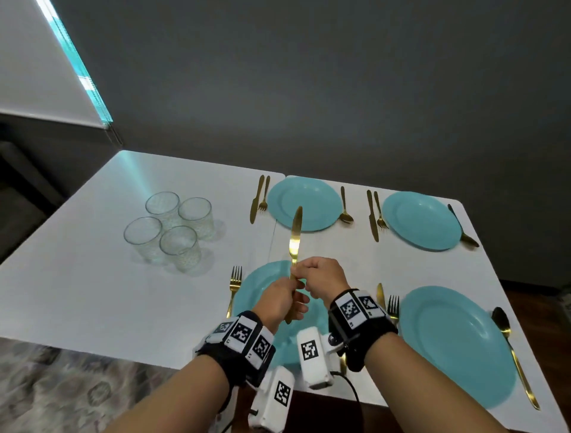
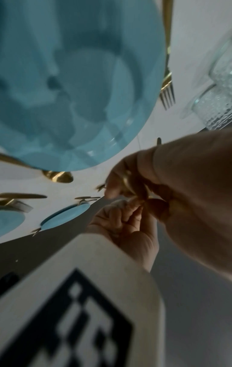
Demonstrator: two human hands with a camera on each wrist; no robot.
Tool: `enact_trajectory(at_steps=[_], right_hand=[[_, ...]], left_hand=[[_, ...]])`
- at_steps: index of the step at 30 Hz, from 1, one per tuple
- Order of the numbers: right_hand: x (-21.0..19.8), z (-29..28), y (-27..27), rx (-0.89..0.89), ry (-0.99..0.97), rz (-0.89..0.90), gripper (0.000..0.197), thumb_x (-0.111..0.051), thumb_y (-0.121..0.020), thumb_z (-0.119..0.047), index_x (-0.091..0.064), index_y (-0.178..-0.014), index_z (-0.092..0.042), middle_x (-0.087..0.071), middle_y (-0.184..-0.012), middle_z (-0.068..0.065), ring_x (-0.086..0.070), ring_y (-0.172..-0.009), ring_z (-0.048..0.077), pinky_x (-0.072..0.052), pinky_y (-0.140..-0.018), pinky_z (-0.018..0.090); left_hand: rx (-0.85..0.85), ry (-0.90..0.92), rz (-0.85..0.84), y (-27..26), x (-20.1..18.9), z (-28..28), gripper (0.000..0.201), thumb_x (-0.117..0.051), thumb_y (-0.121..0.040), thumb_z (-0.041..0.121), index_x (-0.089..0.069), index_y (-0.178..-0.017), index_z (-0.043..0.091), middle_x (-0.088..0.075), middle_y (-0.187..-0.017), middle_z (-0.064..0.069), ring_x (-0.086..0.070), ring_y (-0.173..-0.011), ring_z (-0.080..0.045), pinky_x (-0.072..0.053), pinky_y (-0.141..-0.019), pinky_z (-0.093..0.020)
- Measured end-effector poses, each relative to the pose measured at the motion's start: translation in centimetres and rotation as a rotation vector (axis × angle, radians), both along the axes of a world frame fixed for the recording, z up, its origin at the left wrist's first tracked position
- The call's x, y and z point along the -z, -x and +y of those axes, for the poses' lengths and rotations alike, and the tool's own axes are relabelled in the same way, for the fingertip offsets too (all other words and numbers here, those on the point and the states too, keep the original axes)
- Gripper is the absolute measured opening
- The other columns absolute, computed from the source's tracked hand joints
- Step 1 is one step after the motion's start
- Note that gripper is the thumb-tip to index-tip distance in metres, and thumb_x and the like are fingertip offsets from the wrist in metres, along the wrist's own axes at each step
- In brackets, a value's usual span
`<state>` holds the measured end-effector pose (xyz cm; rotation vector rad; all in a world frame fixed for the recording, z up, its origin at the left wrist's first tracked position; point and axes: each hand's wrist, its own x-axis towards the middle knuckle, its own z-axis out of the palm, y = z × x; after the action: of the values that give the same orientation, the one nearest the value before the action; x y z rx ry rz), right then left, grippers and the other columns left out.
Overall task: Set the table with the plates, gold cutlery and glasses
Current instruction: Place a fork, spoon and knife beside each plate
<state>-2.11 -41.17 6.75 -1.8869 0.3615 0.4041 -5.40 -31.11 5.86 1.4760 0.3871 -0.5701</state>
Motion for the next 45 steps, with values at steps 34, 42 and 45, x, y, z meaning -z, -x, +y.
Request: enact_trajectory(at_steps=[34,42,45], right_hand=[[11.0,20.1,-1.8,-0.095,0.738,0.34,0.032,-0.058,-0.089,-0.03,-0.065,-0.112,-0.009,-0.069,-0.11,0.004,-0.066,-0.101,0.02,-0.047,-0.073,0.024],[11.6,19.3,-2.0,-0.1,0.785,0.335,0.021,-0.06,-0.087,-0.026,-0.068,-0.099,-0.01,-0.07,-0.103,0.005,-0.067,-0.094,0.02,-0.043,-0.065,0.022],[11.6,18.8,-1.9,-0.088,0.784,0.326,0.023,-0.062,-0.087,-0.027,-0.068,-0.099,-0.008,-0.07,-0.105,0.006,-0.067,-0.097,0.021,-0.044,-0.067,0.023]], left_hand=[[0.148,-0.291,-0.212,-7.4,2.4,22.6,0.013,-0.043,-0.093,0.012,-0.055,-0.098,0.015,-0.061,-0.09,0.0,-0.054,-0.066,-0.01,-0.04,-0.057,-0.022],[0.154,-0.267,-0.169,-7.2,2.6,22.3,0.012,-0.045,-0.093,0.012,-0.055,-0.098,0.015,-0.06,-0.088,0.001,-0.053,-0.066,-0.011,-0.041,-0.054,-0.02],[0.152,-0.266,-0.171,-7.1,2.7,22.1,0.012,-0.046,-0.093,0.012,-0.056,-0.098,0.015,-0.06,-0.086,0.002,-0.054,-0.066,-0.01,-0.041,-0.055,-0.02]])
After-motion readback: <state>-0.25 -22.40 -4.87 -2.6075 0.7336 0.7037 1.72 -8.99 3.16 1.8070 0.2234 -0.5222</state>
